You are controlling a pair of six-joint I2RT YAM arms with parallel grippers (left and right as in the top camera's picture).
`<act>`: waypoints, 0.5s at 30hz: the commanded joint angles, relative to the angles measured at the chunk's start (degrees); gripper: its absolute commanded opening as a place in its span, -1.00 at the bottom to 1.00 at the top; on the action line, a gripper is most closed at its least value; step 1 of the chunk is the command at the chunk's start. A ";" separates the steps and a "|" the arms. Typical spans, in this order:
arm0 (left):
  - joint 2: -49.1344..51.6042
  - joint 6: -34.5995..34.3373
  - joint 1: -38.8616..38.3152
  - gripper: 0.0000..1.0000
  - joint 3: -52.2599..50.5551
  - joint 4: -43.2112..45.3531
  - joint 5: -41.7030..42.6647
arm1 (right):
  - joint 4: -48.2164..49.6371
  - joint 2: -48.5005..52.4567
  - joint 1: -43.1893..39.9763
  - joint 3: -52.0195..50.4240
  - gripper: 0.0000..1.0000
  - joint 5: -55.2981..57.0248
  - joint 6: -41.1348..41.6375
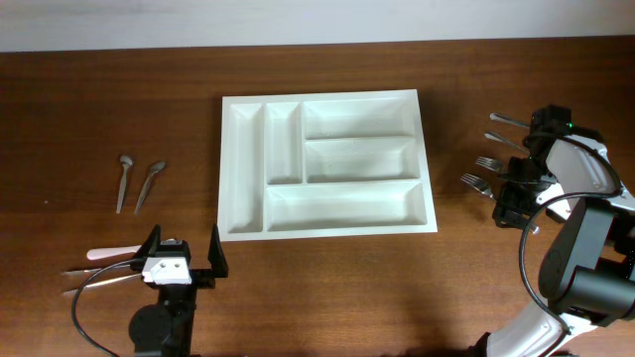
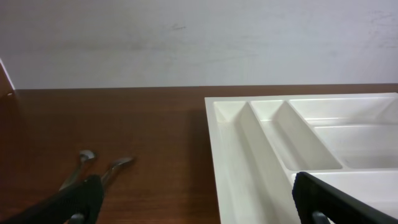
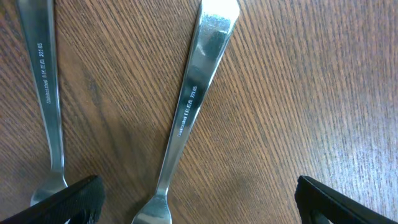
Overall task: Pack container
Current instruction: 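Lower the right gripper and grasp a silver fork by its handle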
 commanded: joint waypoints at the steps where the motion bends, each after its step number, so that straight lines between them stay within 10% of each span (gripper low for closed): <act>1: -0.55 0.87 0.33 0.98 -0.42 0.09 0.63 | 0.22 0.61 -0.20 0.13 0.97 1.75 2.29; 15: -0.55 0.87 0.33 0.98 -0.42 0.09 0.63 | 0.81 3.41 -0.20 -0.02 0.97 -0.44 6.05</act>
